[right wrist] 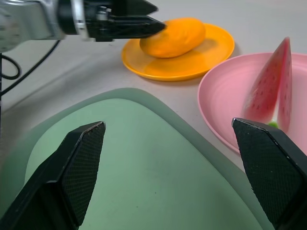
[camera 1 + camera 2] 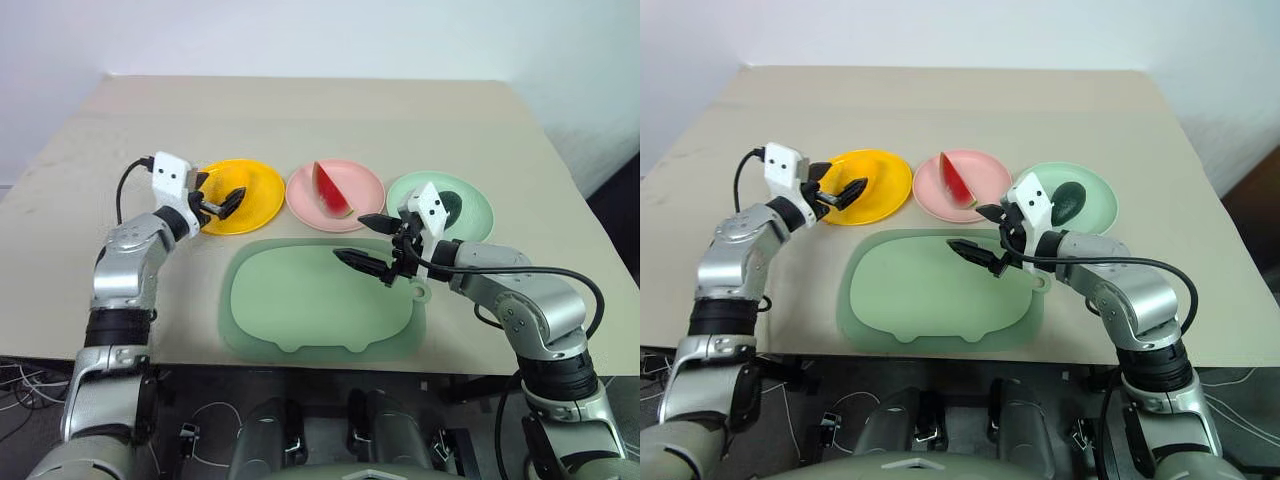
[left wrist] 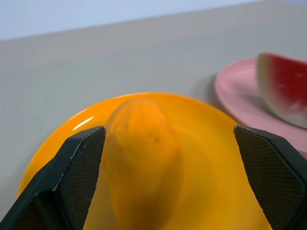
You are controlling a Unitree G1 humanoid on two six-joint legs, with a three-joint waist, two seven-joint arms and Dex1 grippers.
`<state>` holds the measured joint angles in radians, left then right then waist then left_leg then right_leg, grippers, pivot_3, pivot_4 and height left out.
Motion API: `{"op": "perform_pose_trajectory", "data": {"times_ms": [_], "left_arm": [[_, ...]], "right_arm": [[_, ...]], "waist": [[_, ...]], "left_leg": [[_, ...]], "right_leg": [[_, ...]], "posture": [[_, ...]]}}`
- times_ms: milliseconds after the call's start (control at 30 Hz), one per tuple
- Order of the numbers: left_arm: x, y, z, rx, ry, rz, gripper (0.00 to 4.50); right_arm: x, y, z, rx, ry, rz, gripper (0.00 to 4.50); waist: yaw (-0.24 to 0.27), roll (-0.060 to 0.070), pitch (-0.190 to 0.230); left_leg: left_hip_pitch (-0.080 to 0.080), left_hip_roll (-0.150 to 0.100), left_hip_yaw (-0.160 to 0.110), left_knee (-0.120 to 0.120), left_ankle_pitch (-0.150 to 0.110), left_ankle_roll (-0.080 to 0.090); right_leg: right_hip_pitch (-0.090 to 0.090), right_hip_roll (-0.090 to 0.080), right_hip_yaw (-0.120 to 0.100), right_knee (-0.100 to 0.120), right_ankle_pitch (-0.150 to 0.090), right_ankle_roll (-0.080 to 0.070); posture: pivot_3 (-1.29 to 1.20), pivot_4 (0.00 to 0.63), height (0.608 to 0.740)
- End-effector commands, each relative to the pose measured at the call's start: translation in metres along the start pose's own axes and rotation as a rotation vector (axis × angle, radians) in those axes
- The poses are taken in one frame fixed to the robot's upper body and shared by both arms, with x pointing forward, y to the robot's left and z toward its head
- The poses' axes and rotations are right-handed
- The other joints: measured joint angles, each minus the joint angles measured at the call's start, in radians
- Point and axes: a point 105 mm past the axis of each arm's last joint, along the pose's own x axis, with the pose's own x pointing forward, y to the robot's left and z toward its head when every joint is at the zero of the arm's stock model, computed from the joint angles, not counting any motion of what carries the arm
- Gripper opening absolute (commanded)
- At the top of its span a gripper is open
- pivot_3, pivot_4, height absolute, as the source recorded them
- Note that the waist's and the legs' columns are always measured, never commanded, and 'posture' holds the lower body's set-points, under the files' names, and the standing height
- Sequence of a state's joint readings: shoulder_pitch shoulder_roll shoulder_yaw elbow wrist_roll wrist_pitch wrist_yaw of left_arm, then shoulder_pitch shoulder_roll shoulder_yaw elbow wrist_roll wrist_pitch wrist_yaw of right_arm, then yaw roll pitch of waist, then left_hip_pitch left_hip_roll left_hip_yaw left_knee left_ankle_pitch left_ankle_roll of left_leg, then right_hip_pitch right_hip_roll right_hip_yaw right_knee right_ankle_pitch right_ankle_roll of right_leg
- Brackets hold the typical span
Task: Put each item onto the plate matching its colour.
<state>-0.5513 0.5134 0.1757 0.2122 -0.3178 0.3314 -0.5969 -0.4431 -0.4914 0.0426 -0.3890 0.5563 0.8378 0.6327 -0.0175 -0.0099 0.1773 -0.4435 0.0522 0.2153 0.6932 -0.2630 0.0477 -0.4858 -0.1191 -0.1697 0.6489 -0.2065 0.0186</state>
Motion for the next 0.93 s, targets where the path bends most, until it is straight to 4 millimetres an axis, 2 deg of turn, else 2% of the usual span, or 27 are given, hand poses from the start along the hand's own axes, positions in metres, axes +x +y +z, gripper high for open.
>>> {"op": "perform_pose_trajectory", "data": {"times_ms": [33,133,267,400,633,933], "left_arm": [[-0.033,-0.012,0.034,0.107,-0.153,-0.101,4.48],[-0.055,-0.021,0.035,0.07,-0.167,-0.172,4.48],[-0.078,-0.023,0.029,0.048,-0.159,-0.198,4.48],[-0.095,-0.033,0.012,0.039,-0.155,-0.21,4.48],[-0.099,-0.041,-0.01,0.074,-0.159,-0.164,4.48],[-0.1,-0.049,-0.016,0.035,-0.163,-0.163,4.48]], "right_arm": [[-0.014,0.001,0.019,-0.037,-0.131,-0.017,4.5],[-0.023,0.002,0.02,-0.051,-0.174,-0.022,4.5],[-0.034,0.002,0.018,-0.024,-0.201,-0.023,4.5],[-0.052,0.001,0.01,-0.003,-0.212,-0.05,4.5],[-0.059,0.006,-0.01,0.013,-0.179,-0.07,4.5],[-0.061,0.005,-0.017,0.006,-0.162,-0.074,4.5]], "waist": [[0.0,0.0,0.0],[0.004,0.0,0.0],[0.006,0.0,0.0],[0.008,0.0,0.0],[0.006,0.001,0.0],[0.006,0.001,-0.001]], "left_leg": [[0.0,0.0,0.0,0.0,0.0,-0.001],[0.0,0.0,0.0,0.0,-0.002,-0.002],[0.001,0.0,-0.001,0.002,-0.002,-0.002],[0.001,0.0,-0.001,0.002,-0.004,0.001],[0.001,0.0,-0.001,0.001,-0.006,0.003],[0.001,0.0,-0.001,-0.002,-0.005,0.002]], "right_leg": [[0.0,0.0,0.0,0.0,0.0,0.0],[0.0,0.0,0.0,-0.001,0.0,0.0],[0.003,0.0,0.0,-0.002,-0.003,0.002],[0.005,-0.001,0.0,-0.005,-0.004,0.001],[0.006,0.0,0.0,-0.009,-0.004,0.0],[0.006,0.0,-0.001,-0.014,-0.003,0.0]], "posture": [[0.0,0.15,0.696],[0.0,0.15,0.696],[0.0,0.15,0.696],[0.0,0.15,0.696],[0.0,0.15,0.696],[0.0,0.15,0.696]]}}
